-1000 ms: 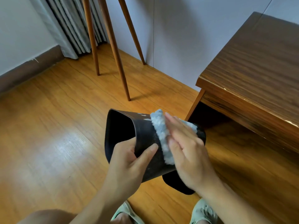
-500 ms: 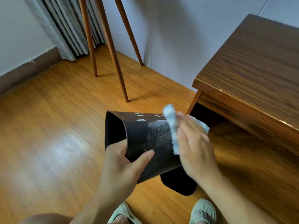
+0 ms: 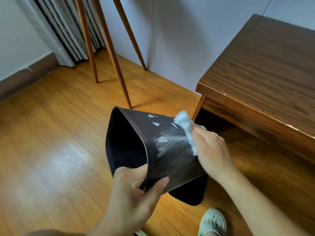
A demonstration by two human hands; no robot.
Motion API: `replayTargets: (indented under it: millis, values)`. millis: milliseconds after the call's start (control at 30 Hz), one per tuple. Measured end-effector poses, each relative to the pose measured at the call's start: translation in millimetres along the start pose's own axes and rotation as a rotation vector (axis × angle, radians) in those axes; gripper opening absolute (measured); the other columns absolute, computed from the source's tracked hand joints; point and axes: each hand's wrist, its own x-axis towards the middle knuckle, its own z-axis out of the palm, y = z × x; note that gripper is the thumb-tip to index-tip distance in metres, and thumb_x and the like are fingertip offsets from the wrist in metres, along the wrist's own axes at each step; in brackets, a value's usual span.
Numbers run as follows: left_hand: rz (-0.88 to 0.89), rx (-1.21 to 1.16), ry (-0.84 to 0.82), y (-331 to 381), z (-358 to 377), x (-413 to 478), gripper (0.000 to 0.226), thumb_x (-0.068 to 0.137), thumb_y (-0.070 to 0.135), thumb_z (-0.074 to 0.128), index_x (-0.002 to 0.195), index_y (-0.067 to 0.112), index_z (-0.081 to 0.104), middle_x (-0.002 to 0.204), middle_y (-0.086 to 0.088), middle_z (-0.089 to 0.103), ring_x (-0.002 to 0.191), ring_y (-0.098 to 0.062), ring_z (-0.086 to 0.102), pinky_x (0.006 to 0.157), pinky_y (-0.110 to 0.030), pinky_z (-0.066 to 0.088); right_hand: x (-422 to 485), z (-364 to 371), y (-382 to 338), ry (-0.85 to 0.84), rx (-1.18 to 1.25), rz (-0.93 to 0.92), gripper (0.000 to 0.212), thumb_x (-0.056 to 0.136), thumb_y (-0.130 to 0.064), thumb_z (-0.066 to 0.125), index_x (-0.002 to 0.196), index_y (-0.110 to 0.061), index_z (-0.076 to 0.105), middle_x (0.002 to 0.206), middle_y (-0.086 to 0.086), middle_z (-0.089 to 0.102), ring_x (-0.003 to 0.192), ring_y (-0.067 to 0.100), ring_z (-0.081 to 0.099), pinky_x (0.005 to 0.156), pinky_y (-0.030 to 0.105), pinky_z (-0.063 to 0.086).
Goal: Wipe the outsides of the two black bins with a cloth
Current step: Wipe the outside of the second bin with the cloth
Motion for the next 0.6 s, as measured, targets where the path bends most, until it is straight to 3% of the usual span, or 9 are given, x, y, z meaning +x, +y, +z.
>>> replayTargets:
  millis: [67, 100, 167, 267, 300, 400, 467, 533, 600]
  values:
    - [0.003, 0.002, -0.033, -1.8, 1.4, 0.8, 0.03, 0.079, 0.003, 0.076, 0.058, 0.009, 0.055, 0.048, -0.001, 0.039, 0.042, -0.015, 0.038, 0.045, -0.019, 0.023, -0.3, 0.8, 4.6, 0.002, 0.022, 0.056, 0.038, 0.11, -0.034, 0.032, 0.123, -0.032, 0.069, 0.099, -0.017, 0.063, 0.111, 0.014, 0.059, 0.09, 0.03, 0.042]
    - [-0.002, -0.02, -0.056, -1.1, 2.9, 2.2, 0.031, 0.08, 0.003, 0.076, 0.059, 0.01, 0.054, 0.048, -0.001, 0.039, 0.041, -0.015, 0.037, 0.045, -0.021, 0.024, -7.0, 5.7, -0.7, 0.001, 0.064, 0.012, 0.038, 0.11, -0.033, 0.033, 0.122, -0.031, 0.069, 0.1, -0.019, 0.064, 0.111, 0.009, 0.059, 0.088, 0.023, 0.042]
    - [-0.002, -0.06, -0.083, 1.7, 6.8, 7.4, 0.032, 0.084, 0.001, 0.075, 0.061, 0.013, 0.056, 0.049, 0.002, 0.044, 0.042, -0.015, 0.041, 0.043, -0.027, 0.027, -27.0, 18.5, -20.1, -0.015, 0.151, -0.179, 0.042, 0.109, -0.033, 0.031, 0.134, -0.029, 0.064, 0.125, -0.017, 0.066, 0.127, -0.003, 0.052, 0.104, 0.015, 0.039]
    - [-0.01, -0.102, -0.076, 6.9, 6.0, 8.4, 0.032, 0.085, -0.003, 0.076, 0.063, 0.015, 0.059, 0.053, 0.01, 0.048, 0.045, -0.009, 0.043, 0.046, -0.022, 0.028, -36.4, 23.8, -26.3, -0.045, 0.168, -0.379, 0.045, 0.108, -0.032, 0.032, 0.146, -0.026, 0.055, 0.148, -0.013, 0.055, 0.142, -0.003, 0.04, 0.12, 0.032, 0.033]
    - [-0.012, -0.087, -0.083, 7.0, 4.4, 7.2, 0.031, 0.084, -0.001, 0.076, 0.063, 0.014, 0.059, 0.051, 0.009, 0.044, 0.044, -0.009, 0.041, 0.046, -0.021, 0.026, -30.1, 20.3, -19.1, -0.037, 0.155, -0.338, 0.045, 0.109, -0.033, 0.031, 0.145, -0.027, 0.056, 0.146, -0.013, 0.057, 0.14, -0.001, 0.043, 0.118, 0.036, 0.036]
    - [-0.03, -0.035, -0.121, 5.9, 1.1, 3.0, 0.032, 0.079, 0.002, 0.076, 0.059, 0.013, 0.055, 0.051, 0.001, 0.038, 0.042, -0.013, 0.037, 0.046, -0.02, 0.023, -6.5, 7.8, 5.8, -0.096, 0.077, 0.078, 0.041, 0.11, -0.041, 0.029, 0.132, -0.036, 0.063, 0.128, -0.009, 0.066, 0.127, 0.014, 0.055, 0.107, 0.04, 0.044]
    - [-0.04, -0.026, -0.162, 2.4, 4.8, 0.9, 0.032, 0.08, 0.004, 0.076, 0.059, 0.013, 0.054, 0.051, -0.001, 0.04, 0.042, -0.014, 0.038, 0.047, -0.021, 0.023, -1.6, 8.0, 10.5, -0.173, 0.019, 0.226, 0.041, 0.11, -0.046, 0.028, 0.127, -0.038, 0.064, 0.122, -0.006, 0.066, 0.122, 0.021, 0.057, 0.104, 0.042, 0.044]
    - [-0.049, -0.018, -0.214, -0.4, 9.5, 1.6, 0.032, 0.083, 0.006, 0.074, 0.06, 0.013, 0.053, 0.05, 0.0, 0.041, 0.042, -0.014, 0.038, 0.046, -0.022, 0.023, -9.7, 12.6, 1.4, -0.228, 0.084, 0.152, 0.042, 0.11, -0.047, 0.028, 0.134, -0.04, 0.061, 0.133, -0.012, 0.063, 0.13, 0.011, 0.052, 0.111, 0.038, 0.04]
    - [-0.031, -0.016, -0.219, -5.1, 10.8, 3.0, 0.027, 0.086, 0.007, 0.073, 0.063, 0.012, 0.057, 0.051, 0.001, 0.044, 0.042, -0.015, 0.041, 0.044, -0.029, 0.027, -22.1, 11.9, -15.5, -0.319, 0.237, -0.037, 0.042, 0.11, -0.042, 0.03, 0.148, -0.041, 0.049, 0.151, -0.023, 0.049, 0.142, -0.007, 0.036, 0.12, 0.029, 0.028]
